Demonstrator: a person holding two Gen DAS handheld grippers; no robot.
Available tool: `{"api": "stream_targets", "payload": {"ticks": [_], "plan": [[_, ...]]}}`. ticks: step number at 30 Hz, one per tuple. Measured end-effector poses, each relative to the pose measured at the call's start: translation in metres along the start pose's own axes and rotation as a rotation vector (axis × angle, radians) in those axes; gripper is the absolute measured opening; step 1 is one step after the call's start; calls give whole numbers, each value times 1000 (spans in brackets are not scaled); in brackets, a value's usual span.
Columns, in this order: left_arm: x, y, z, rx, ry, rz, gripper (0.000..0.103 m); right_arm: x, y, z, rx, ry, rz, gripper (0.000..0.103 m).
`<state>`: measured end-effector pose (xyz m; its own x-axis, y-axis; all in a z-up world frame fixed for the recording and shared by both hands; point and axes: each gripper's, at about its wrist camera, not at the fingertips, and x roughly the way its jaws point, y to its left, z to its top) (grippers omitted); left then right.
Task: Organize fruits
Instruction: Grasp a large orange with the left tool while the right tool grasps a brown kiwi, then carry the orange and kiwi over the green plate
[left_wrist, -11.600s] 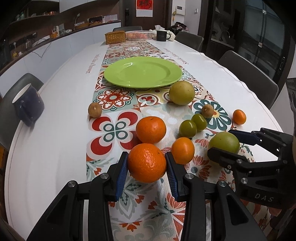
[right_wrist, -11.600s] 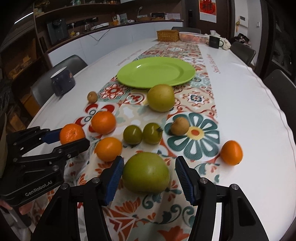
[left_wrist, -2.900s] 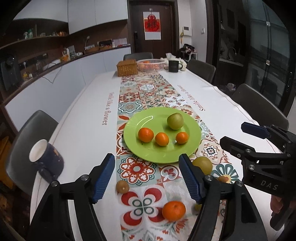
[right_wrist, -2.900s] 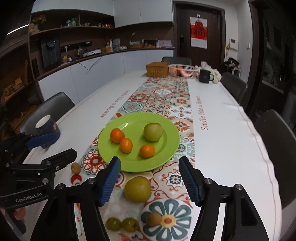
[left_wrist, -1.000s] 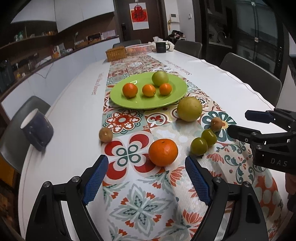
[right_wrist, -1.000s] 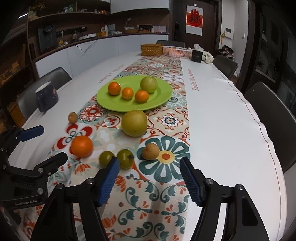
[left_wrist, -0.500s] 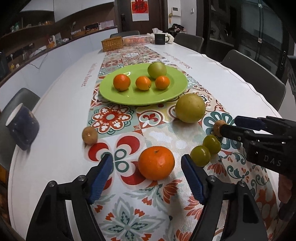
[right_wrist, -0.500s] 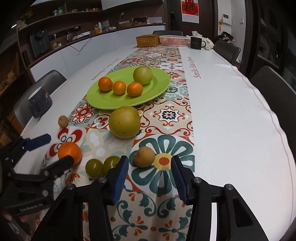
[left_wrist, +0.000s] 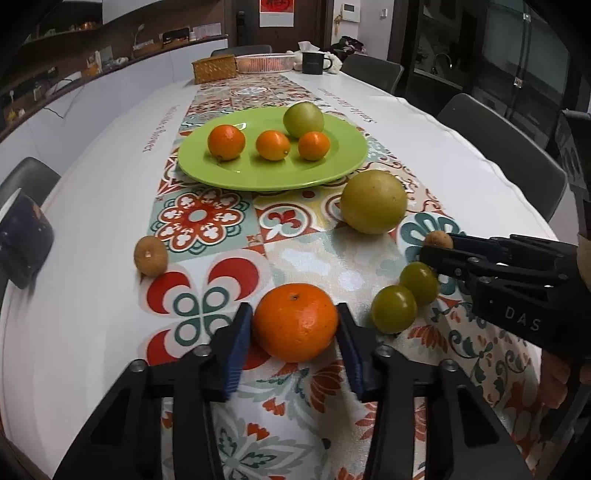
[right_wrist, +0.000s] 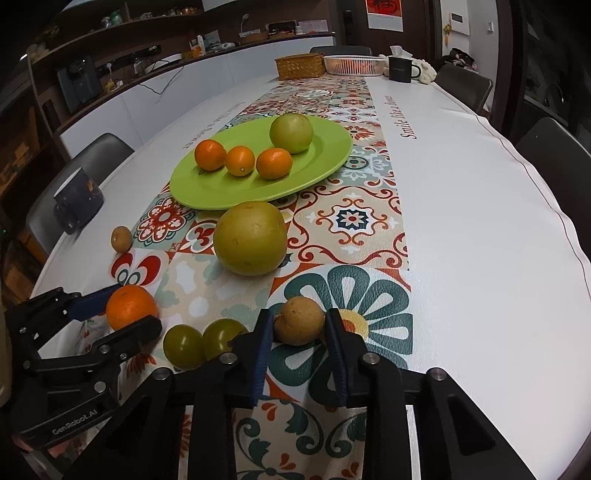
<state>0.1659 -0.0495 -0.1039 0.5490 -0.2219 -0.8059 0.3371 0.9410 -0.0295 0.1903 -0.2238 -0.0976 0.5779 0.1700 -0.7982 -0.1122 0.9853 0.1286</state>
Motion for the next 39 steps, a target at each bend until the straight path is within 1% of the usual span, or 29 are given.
{"api": "stream_targets", "payload": {"ticks": [6,14,25,29,34,39], "plan": [[-2,-1,1,-2,-4,15,42,-3,0,0,-6,-8,-11,29],[-25,0,8,2,-56,24,42,-18,7,3,-32,-42,-17,29],[-51,2,33,15,-125,18,42,-47,24,17,-80,-113,-3,29],[-56,7,47,13,-149,20,42,-53,30,28,-96,-138,10,29],[-57,18,69,15,-168,25,42,-54,38,54,-114,-170,23,29],[-51,29,94,30,-180,35,42,-45,43,82,-132,-183,25,29]]}}
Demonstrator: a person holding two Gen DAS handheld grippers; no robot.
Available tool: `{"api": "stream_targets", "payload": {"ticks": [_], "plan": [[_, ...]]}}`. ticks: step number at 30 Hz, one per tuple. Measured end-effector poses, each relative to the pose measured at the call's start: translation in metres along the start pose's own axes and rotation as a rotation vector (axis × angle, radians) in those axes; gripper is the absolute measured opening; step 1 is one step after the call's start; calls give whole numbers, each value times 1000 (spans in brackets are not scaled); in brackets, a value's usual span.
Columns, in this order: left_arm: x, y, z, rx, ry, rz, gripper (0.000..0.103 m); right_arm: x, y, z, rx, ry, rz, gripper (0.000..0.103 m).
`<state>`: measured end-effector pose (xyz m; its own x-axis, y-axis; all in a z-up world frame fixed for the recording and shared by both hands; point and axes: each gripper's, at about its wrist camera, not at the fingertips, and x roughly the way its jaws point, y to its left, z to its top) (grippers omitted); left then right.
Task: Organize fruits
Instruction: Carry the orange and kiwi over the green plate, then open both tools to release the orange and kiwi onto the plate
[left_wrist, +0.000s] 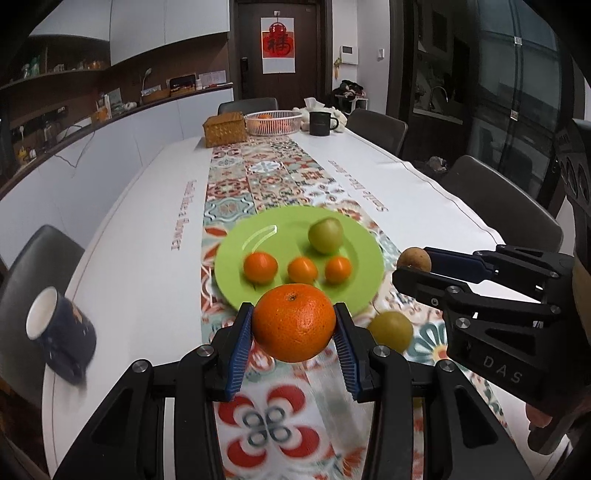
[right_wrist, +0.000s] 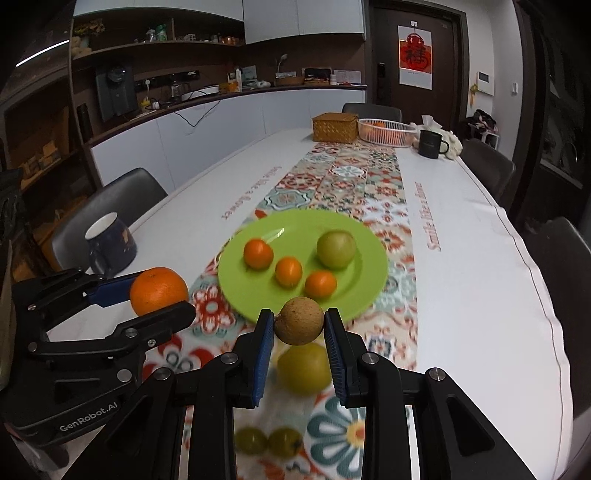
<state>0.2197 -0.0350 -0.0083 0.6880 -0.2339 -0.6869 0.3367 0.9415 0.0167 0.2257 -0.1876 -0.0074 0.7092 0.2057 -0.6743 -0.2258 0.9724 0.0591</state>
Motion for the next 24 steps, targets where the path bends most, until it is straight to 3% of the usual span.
{"api": "stream_targets", "payload": {"ticks": [13,24], "plan": [[59,27,45,4,21,-36,42,51,-2,51,-53,-12,-10,29],[119,32,55,32,91,-44,42,97,-17,57,-23,37,-10,29]]}}
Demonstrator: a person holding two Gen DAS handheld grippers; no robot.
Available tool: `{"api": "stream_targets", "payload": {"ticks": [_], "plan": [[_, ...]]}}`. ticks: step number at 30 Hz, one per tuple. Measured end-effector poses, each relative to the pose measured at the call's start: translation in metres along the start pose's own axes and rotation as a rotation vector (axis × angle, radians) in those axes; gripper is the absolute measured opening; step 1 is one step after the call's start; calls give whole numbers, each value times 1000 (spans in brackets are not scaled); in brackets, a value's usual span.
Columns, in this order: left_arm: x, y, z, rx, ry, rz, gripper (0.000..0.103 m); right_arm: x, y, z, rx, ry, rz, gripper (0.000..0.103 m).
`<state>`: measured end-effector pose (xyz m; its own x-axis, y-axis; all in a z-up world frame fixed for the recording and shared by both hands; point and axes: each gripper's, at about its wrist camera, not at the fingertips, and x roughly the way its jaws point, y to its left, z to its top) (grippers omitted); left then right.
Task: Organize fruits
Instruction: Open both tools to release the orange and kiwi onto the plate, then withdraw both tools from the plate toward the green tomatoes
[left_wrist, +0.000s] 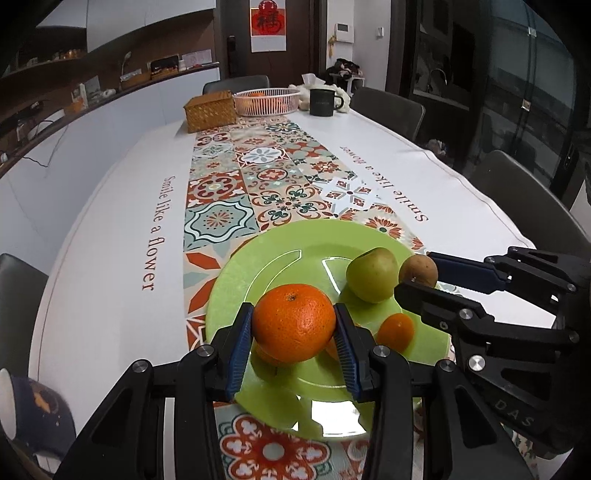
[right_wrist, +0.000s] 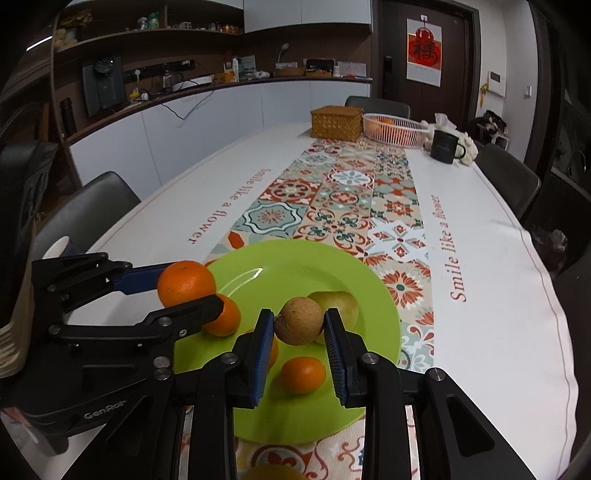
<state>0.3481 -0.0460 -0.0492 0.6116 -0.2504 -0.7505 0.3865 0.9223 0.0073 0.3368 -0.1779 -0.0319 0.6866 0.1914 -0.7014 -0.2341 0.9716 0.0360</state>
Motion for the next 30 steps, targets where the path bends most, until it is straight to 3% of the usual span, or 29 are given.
{"api": "stream_targets", "payload": {"ticks": [3,6,14,18,21,30], "plan": [[3,-1,-1,9,8,16,43,6,-4,-1,9,8,-3,30],[-3,0,-3,6,-9,43,54,6,-7,-1,13,4,-24,41],[-44,1,-14,-32,-61,84,68,-14,-11,-10,51,-7,-16,42],[-71,-3,-22,-37,-85,104,72,-32,-11,-17,72,-16,-8,42],[-91,-8,-29,-34,-105,129,76,-48,-7,-22,73,-34,-11,49],[-144,-25,-53,-27,-162,156,83,-103,11,-39,46,-110,-24,56]]}}
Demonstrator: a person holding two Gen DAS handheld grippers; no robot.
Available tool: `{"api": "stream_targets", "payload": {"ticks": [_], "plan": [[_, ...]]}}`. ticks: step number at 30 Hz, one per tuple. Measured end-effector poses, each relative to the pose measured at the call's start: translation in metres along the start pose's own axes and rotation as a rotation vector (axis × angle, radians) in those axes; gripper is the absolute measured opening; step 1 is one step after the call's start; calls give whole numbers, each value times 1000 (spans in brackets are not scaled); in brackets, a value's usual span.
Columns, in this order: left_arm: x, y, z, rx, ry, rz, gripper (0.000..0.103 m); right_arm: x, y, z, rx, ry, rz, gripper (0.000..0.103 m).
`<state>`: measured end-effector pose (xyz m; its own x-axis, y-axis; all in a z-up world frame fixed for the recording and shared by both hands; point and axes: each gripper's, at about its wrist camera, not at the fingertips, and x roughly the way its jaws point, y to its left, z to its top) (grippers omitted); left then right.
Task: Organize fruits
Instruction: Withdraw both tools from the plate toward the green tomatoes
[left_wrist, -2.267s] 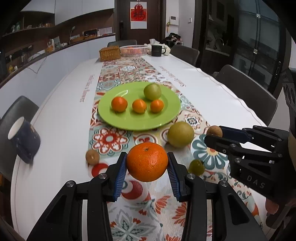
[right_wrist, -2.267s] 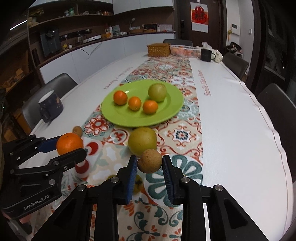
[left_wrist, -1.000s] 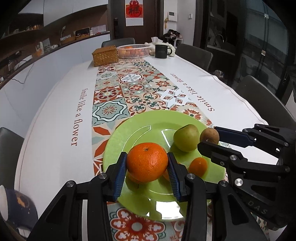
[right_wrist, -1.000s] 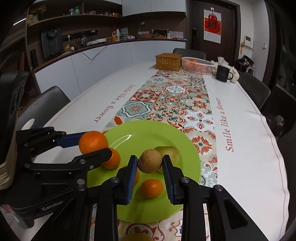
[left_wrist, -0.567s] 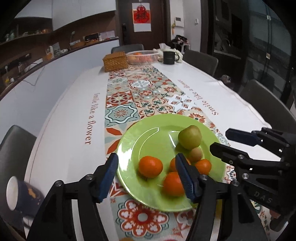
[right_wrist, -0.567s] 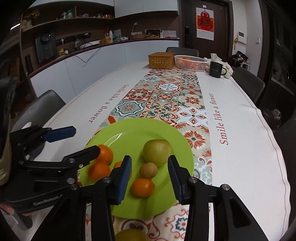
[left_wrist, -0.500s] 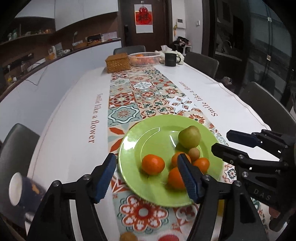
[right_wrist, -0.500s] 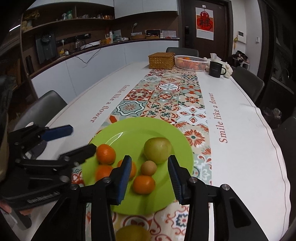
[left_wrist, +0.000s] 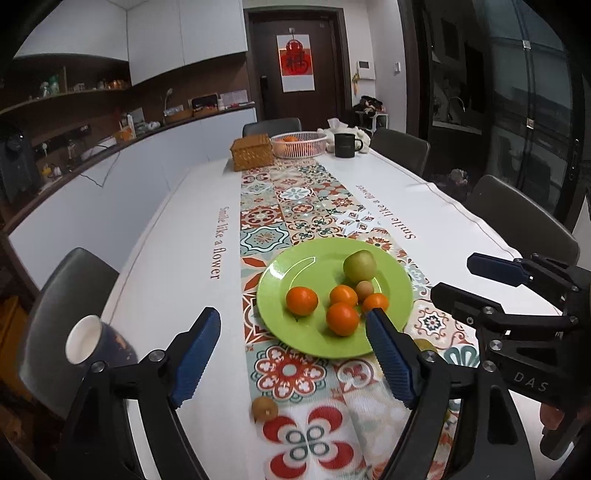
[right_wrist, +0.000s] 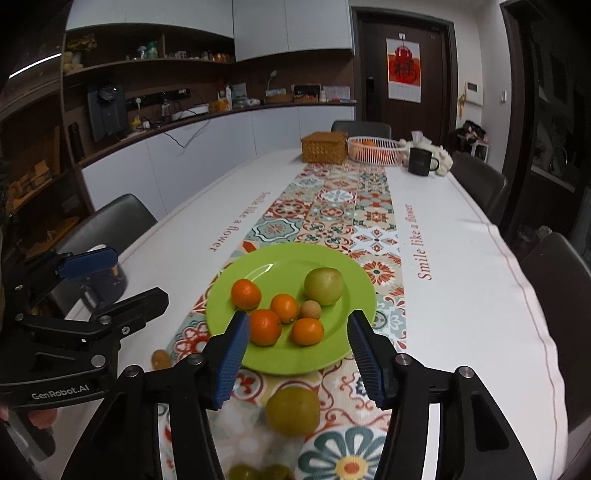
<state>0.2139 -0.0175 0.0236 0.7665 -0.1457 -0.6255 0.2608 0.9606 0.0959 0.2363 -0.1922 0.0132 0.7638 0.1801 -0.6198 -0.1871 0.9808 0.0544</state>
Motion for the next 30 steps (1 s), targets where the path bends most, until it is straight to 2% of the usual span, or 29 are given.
{"api": "stream_targets", "payload": {"ticks": [2,4,18,30], "plan": [[-14,-1,-5,3,-19,3,84,-12,3,-2,-4,-13,-2,57],[-24,-3,-9,10,-30,10,86,-26,6,-6,-7,-28,-7,63],[-82,-6,-54,31,-76,60,89,-78,26,-40,-34,-49,-23,63],[-101,-30,-88,84,-108,1,89,-102,36,-70,-126,-45,-25,63]]}}
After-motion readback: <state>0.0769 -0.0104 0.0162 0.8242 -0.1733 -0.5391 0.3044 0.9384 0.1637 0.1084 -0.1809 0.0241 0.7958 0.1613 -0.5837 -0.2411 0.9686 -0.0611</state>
